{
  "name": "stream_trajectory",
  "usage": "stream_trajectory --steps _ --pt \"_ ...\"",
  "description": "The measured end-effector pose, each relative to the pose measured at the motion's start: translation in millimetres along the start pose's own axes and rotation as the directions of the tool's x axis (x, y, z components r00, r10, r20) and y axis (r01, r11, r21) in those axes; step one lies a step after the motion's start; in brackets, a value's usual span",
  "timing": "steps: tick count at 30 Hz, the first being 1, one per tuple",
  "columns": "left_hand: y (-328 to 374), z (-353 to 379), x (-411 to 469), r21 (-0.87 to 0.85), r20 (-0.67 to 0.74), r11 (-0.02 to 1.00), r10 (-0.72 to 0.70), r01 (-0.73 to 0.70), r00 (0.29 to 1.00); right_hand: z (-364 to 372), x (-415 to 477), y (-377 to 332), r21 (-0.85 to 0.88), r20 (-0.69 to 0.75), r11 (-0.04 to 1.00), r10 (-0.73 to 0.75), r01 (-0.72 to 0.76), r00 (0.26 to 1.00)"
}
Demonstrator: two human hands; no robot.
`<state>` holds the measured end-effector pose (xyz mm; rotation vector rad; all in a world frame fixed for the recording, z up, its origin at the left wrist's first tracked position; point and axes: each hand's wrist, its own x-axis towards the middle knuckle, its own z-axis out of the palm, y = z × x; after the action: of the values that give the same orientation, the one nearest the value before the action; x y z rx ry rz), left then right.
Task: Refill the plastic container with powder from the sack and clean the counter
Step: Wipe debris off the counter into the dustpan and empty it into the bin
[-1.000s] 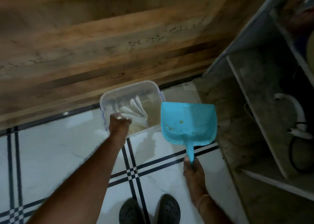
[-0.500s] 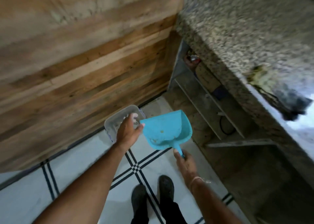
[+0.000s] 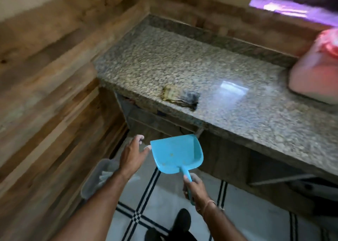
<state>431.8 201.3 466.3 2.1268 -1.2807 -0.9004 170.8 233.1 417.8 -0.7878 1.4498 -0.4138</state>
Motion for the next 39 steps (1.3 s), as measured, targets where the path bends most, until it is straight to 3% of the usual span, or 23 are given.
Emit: stream_trajectory --steps 5,9,17,24,30,36,39 --pt "72.2 25.2 37.1 0.09 0.063 0.979 0.176 -0.181 0.982 -43.2 1.6 -2.9 0.055 -0.071 0.996 0.075 -0.071 0.995" --pt "111.7 43.9 60.4 0.132 0.077 0.962 0.23 -0.238 0.97 -64.6 8.7 -4.7 0.103 -0.082 0.991 0.093 -0.084 0.992" --pt "160.5 69.7 149.1 0.28 0.188 0.9 0.29 -0.334 0.938 -86.6 28.3 -15.5 0.037 -0.132 0.998 0.048 -0.043 0.99" --pt "189.6 90.3 251.3 0.516 0.301 0.72 0.355 -0.464 0.885 -80.0 59.3 -16.7 0.078 -0.221 0.995 0.085 -0.069 0.972" --pt "193.7 90.1 296.9 0.593 0.382 0.616 0.353 -0.519 0.854 -58.1 74.1 -16.7 0.129 -0.322 0.988 0.122 -0.084 0.939" --pt "197.0 77.1 294.5 0.418 0.421 0.739 0.358 -0.529 0.833 -41.1 70.4 -33.3 0.184 -0.367 0.98 0.135 -0.07 0.921" --pt "215.7 71.8 282.3 0.191 0.42 0.877 0.333 -0.44 0.845 -37.9 65.9 -38.8 0.214 -0.392 0.976 0.133 -0.05 0.91"
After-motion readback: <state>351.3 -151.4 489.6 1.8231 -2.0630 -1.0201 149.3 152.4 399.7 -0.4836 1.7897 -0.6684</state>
